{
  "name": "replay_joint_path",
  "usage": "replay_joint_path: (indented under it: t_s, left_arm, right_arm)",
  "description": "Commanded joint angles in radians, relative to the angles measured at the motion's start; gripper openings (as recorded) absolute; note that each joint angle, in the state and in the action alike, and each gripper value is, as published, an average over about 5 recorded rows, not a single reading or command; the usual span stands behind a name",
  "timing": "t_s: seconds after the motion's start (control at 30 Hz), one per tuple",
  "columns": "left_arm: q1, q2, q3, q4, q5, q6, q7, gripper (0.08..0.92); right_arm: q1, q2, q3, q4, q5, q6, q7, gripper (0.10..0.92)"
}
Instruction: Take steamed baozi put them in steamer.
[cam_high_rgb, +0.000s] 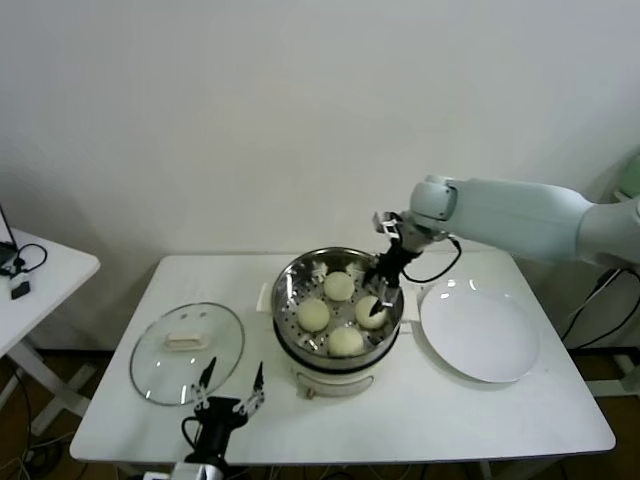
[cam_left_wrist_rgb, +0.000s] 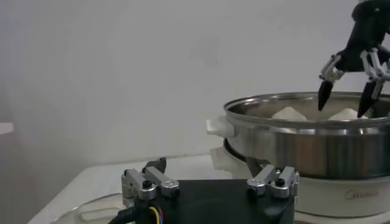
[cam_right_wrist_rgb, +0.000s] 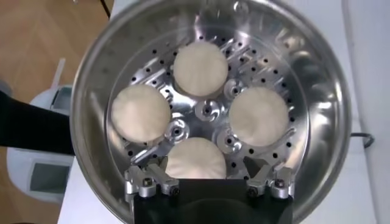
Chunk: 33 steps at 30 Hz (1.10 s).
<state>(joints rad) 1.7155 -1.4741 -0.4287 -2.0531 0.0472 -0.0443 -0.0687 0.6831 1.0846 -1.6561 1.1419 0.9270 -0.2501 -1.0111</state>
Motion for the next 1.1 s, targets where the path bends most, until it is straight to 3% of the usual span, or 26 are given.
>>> replay_joint_path:
  t_s: [0.03, 0.4, 0.73, 0.87, 1.1]
  left_arm:
    - [-0.007, 0.001, -0.004, -0.004, 0.000, 0.000, -0.004, 0.823]
    - [-0.045, 0.010, -0.033, -0.021, -0.002, -0.017, -0.025, 0.823]
    - [-0.063, 0.009, -0.043, -0.035, 0.005, -0.016, 0.011, 0.823]
    - [-0.071, 0.005, -0.050, -0.031, -0.005, -0.018, 0.017, 0.823]
    - [-0.075, 0.005, -0.070, -0.023, -0.022, -0.018, 0.024, 0.823]
  right_arm:
    - [0.020, -0.089, 0.116, 0.011, 0.032, 0.008, 0.033, 0.823]
    - [-0.243, -0.387, 0.560, 0.127, -0.122, 0.035, 0.238, 0.823]
    - [-1.013, -0.627, 1.418, 0.348, -0.300, 0.160, 0.521, 0.823]
    - [-1.372, -0.584, 1.787, 0.425, -0.334, 0.221, 0.601, 0.823]
    - [-1.841, -0.323, 2.265, 0.529, -0.433, 0.333, 0.663, 0.823]
